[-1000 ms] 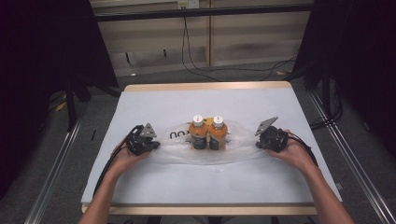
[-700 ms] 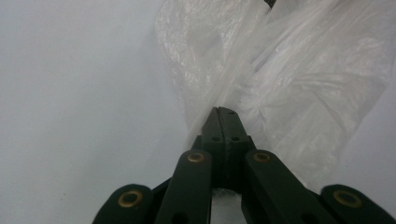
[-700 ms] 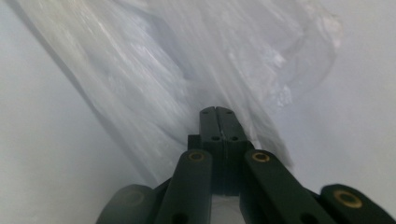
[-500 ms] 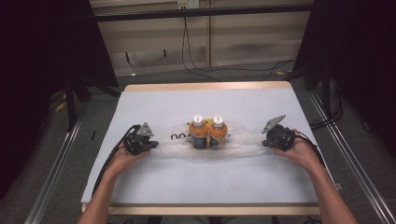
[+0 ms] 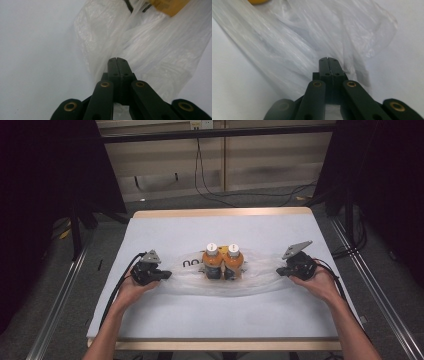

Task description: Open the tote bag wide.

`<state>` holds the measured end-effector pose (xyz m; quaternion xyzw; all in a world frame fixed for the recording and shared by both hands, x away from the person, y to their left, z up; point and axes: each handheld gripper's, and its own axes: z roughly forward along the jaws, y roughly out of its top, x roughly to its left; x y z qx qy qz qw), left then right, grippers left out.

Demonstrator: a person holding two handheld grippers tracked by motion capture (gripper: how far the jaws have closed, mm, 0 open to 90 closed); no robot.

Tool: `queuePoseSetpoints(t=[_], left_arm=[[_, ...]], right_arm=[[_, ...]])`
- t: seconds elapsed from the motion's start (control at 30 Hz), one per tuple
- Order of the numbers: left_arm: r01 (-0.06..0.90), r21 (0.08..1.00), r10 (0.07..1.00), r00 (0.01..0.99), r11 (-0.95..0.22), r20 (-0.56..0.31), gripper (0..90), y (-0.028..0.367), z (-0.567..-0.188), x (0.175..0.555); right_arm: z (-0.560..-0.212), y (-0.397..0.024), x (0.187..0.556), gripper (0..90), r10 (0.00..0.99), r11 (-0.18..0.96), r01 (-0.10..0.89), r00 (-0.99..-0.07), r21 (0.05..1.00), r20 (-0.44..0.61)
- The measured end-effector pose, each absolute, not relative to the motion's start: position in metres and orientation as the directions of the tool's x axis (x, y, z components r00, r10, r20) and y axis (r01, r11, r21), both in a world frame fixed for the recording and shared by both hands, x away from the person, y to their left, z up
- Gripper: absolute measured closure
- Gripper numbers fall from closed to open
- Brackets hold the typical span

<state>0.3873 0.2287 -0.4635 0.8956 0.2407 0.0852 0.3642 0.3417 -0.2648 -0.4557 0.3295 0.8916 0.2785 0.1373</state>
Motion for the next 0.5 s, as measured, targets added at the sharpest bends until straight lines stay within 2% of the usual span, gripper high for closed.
queuePoseSetpoints(t=[0.17,0.5], left_arm=[[0.349,0.729,0.479,0.877,-0.588,-0.034,90.0,0.225,-0.454,0.38],[0.323,0.79,0.462,0.885,-0.521,-0.057,90.0,0.217,-0.438,0.372]], right_arm=[[-0.45,-0.262,0.338,90.0,0.651,0.579,0.488,-0.759,0.653,-0.01],[-0.434,-0.259,0.33,90.0,0.631,0.516,0.438,-0.775,0.736,0.019]])
